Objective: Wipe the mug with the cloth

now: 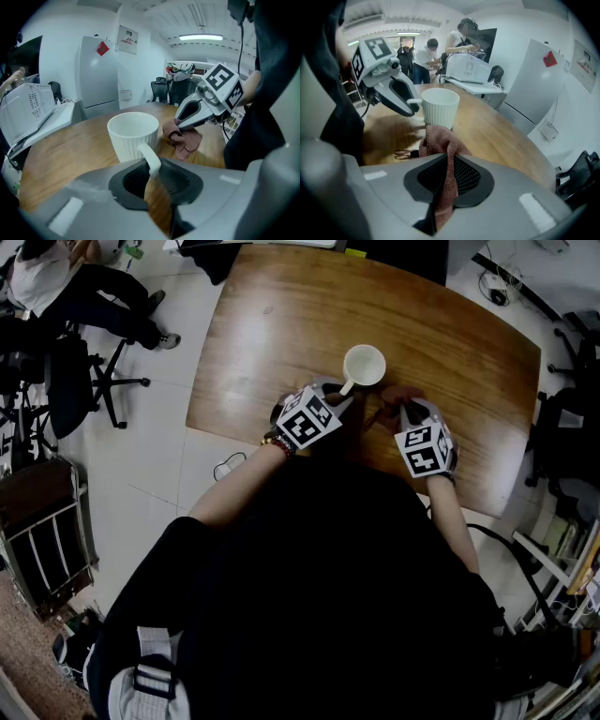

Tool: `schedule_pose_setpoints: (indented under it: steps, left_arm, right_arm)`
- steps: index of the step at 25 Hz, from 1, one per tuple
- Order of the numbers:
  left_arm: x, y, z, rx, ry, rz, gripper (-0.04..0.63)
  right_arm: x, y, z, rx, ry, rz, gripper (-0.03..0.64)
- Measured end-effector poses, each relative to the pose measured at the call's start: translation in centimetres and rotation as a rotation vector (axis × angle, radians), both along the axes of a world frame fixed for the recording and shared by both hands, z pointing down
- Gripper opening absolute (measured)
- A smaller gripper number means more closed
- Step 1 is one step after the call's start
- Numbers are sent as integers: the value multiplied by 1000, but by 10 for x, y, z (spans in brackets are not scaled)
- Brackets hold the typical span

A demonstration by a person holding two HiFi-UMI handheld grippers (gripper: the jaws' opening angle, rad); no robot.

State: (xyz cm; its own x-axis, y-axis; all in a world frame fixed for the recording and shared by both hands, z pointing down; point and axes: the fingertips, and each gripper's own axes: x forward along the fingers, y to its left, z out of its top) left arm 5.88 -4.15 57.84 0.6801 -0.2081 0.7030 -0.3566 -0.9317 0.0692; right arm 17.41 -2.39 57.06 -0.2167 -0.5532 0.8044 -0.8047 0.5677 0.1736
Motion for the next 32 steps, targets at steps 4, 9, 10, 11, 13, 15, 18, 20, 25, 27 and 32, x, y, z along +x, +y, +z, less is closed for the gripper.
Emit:
schedule_pose_setpoints:
  steps: [4,9,10,11,13,15,18,20,25,27,32]
  left_arm:
    - [7,6,-5,-15,6,36,67]
    - [15,13,-4,-48,17,83,67]
    - [16,15,-4,-53,18,92,67]
    - [17,17,-4,-56,17,101,67]
    - [19,18,-5,-60,17,109,67]
    - [20,18,-6,-62,17,117,67]
    - [20,19,-7,-65,17,129,67]
    - [20,19,-6,-68,21,129,66]
    - [19,21,-5,-72,19,146,66]
    - [19,21,-6,-73,17,152,66]
    - [22,20,-4,-76,15,152,65]
  right_arm:
    - [-12,15,-19,24,-35,-24,34]
    - [-48,24,-51,37,-72,-121,34]
    - [-55,22,-55,46,-66,-143,34]
    - [-61,20,-59,50,-58,-160,34]
    - [-70,13,-62,45,-42,-181,34]
    - [-73,7,-61,35,-22,-196,34]
    - [-75,5,-55,18,1,-207,34]
    - [-76,3,-48,7,16,-210,34]
    - [-77,-2,-19,-30,56,-217,34]
    - [-76,-5,-9,-50,63,-214,34]
    - [-66,-7,16,-110,71,-196,34]
